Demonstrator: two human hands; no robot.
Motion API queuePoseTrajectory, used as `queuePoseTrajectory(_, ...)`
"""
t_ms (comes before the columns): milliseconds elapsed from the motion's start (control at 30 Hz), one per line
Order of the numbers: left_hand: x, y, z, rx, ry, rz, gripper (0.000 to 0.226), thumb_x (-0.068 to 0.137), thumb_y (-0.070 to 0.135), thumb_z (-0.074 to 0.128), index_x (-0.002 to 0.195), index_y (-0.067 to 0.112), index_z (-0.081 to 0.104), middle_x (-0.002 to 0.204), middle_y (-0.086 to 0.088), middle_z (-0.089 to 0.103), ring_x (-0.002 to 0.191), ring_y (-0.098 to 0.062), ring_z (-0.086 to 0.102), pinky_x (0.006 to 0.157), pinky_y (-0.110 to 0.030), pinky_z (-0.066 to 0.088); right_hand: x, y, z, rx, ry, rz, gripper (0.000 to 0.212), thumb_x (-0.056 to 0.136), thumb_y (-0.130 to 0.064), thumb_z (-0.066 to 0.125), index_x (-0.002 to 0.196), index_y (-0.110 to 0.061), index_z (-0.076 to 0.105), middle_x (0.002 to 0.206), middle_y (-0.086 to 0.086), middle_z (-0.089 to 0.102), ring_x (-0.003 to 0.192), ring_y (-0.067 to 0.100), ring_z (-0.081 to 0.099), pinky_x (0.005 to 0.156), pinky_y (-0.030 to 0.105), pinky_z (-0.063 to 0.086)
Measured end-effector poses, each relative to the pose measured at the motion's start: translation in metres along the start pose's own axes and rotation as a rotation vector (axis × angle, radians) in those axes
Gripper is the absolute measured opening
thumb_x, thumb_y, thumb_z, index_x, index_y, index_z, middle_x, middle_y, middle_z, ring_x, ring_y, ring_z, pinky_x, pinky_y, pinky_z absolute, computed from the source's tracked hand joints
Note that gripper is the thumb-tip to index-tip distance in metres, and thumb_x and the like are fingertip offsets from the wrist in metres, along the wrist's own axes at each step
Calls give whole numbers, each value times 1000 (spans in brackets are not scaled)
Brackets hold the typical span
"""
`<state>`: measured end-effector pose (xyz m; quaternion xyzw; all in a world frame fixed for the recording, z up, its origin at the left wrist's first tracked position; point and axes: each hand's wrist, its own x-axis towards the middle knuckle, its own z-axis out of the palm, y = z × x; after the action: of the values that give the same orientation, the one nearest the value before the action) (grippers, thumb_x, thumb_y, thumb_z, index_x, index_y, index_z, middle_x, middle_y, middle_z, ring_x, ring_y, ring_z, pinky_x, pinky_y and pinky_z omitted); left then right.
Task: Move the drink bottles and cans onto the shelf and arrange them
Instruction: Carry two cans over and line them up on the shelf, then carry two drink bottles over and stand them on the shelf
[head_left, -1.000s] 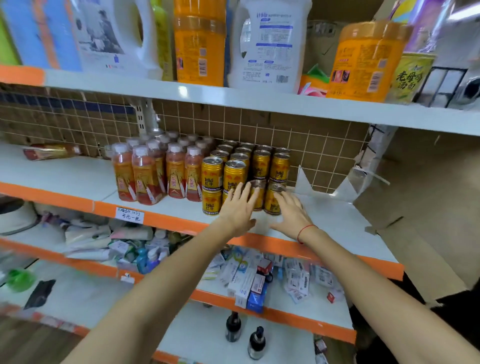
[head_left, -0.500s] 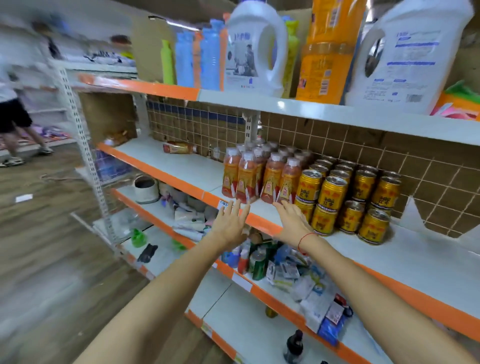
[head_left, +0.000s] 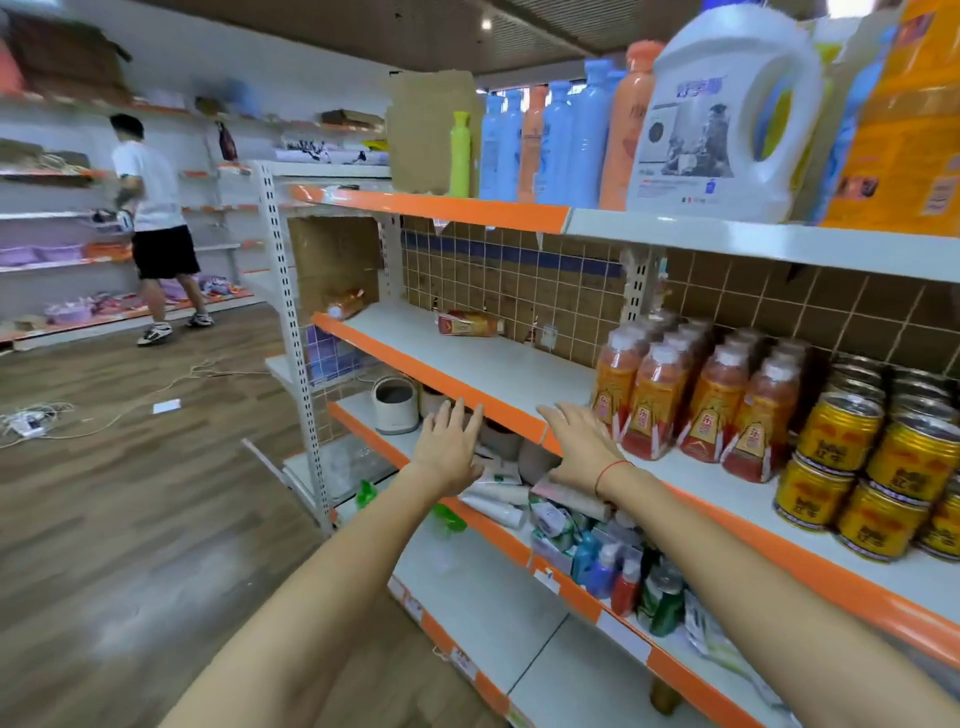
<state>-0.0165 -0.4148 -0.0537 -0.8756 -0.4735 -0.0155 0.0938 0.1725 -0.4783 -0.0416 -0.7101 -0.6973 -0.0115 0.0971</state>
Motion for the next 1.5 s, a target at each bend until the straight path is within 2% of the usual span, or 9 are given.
queuePoseTrajectory(200, 12, -72, 12, -11, 2, -23, 84, 96, 44, 46, 151, 10, -7, 158, -18, -3, 146, -34, 0, 119, -44, 11, 52, -43, 13, 8, -9, 8, 86, 78, -23, 67, 148, -20, 16, 153, 10, 16, 141, 29, 15, 114, 40, 21)
queuePoseTrajectory(433, 41, -130, 26, -40, -18, -94, 82, 96, 43, 44, 152, 11, -8, 158, -18, -3, 146, -34, -1, 119, -45, 9, 108, -69, 20, 21, -16, -10, 83, 82, -33, 65, 148, -19, 18, 154, 10, 17, 141, 29, 16, 114, 40, 21)
queuePoseTrajectory(633, 78, -166, 33, -69, 1, -123, 83, 96, 43, 46, 151, 9, -6, 158, -17, -1, 146, -34, 0, 118, -44, 9, 168, -80, 31, 40, -14, -18, 82, 79, -24, 65, 147, -20, 20, 152, 9, 20, 140, 28, 17, 113, 40, 22)
queuePoseTrajectory(967, 168, -239, 34, -50, 44, -231, 84, 96, 45, 46, 152, 10, -6, 158, -19, -1, 146, -35, 2, 118, -45, 11, 293, -80, 43, -11, -37, -78, 81, 80, -26, 65, 146, -19, 20, 149, 9, 26, 135, 30, 25, 108, 41, 29)
queuePoseTrajectory(1100, 194, -261, 48, -68, 36, -246, 85, 95, 46, 46, 152, 11, -8, 158, -19, -3, 146, -35, 1, 119, -45, 11, 337, -80, 52, -32, -63, -82, 88, 76, -31, 70, 147, -19, 19, 150, 10, 24, 137, 31, 24, 111, 42, 27)
queuePoseTrajectory(1300, 230, -304, 70, -111, 26, -272, 85, 95, 44, 47, 152, 11, -7, 158, -18, 0, 146, -35, 2, 118, -45, 10, 389, -93, 71, -43, -97, -88, 88, 76, -30, 71, 147, -19, 19, 152, 10, 21, 138, 30, 22, 112, 42, 26)
queuePoseTrajectory(1500, 271, -364, 85, -89, 11, -223, 83, 96, 45, 45, 152, 10, -6, 158, -19, -1, 146, -35, 0, 118, -45, 8, 443, -118, 91, -33, -88, -36, 88, 77, -29, 70, 147, -20, 18, 153, 10, 19, 140, 29, 19, 114, 41, 24)
